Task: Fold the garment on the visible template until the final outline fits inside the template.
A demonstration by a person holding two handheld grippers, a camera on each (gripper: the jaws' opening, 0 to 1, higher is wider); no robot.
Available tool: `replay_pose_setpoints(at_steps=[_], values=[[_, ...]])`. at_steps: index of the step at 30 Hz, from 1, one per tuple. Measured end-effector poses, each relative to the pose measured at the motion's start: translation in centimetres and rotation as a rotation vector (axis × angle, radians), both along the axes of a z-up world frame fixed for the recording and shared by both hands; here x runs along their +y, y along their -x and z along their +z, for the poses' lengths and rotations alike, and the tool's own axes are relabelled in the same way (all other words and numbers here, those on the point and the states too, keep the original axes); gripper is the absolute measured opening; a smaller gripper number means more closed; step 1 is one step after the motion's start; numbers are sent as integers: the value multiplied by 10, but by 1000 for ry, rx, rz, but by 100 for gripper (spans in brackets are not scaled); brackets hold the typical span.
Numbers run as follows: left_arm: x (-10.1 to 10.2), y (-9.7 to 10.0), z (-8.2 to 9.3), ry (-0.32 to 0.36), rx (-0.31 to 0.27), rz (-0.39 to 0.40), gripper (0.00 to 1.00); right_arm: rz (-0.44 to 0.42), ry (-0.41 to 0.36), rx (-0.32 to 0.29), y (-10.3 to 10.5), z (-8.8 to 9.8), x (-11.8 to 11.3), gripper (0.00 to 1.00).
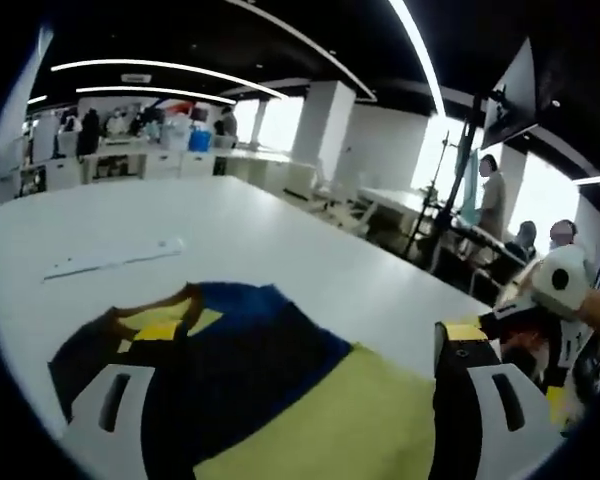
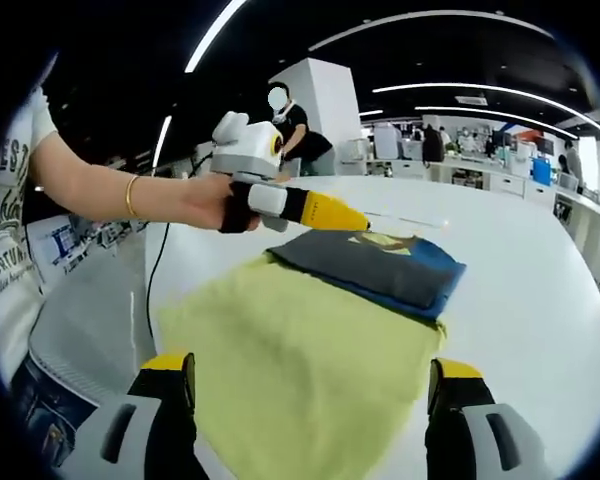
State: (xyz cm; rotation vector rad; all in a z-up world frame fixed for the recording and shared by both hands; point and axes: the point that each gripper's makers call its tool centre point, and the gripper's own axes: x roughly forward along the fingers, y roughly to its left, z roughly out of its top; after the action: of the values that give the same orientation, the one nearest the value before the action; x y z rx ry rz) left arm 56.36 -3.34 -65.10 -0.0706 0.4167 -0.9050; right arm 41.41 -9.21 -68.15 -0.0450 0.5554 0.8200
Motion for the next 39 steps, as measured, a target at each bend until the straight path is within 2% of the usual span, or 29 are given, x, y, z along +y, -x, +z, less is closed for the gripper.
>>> replay_pose_setpoints(at_steps=[2, 9, 13, 17, 27, 32, 37, 39], values=[[5, 5, 0, -18, -35, -13, 99, 13, 4, 3, 1, 0, 1, 96], [20, 24, 7, 1, -46, -37, 99, 43, 33, 20, 9, -3, 0, 95], [35, 40, 5, -29, -49, -58, 99, 52, 37, 27, 14, -4, -1, 95], [50, 55, 1, -46, -31, -70, 99, 61, 42, 34, 17, -5, -1, 95], [78, 92, -3, -80, -34, -102, 94, 98, 69, 34, 23, -5, 0, 95], [96, 108, 1, -63, -35, -90, 90, 117, 89, 40, 29, -8, -1, 93], [117, 129, -9, -95, -15, -83, 87, 115, 96, 47, 35, -12, -4, 92], [122, 134, -10, -87, -11, -64, 86, 118, 99, 50, 37, -13, -4, 91]])
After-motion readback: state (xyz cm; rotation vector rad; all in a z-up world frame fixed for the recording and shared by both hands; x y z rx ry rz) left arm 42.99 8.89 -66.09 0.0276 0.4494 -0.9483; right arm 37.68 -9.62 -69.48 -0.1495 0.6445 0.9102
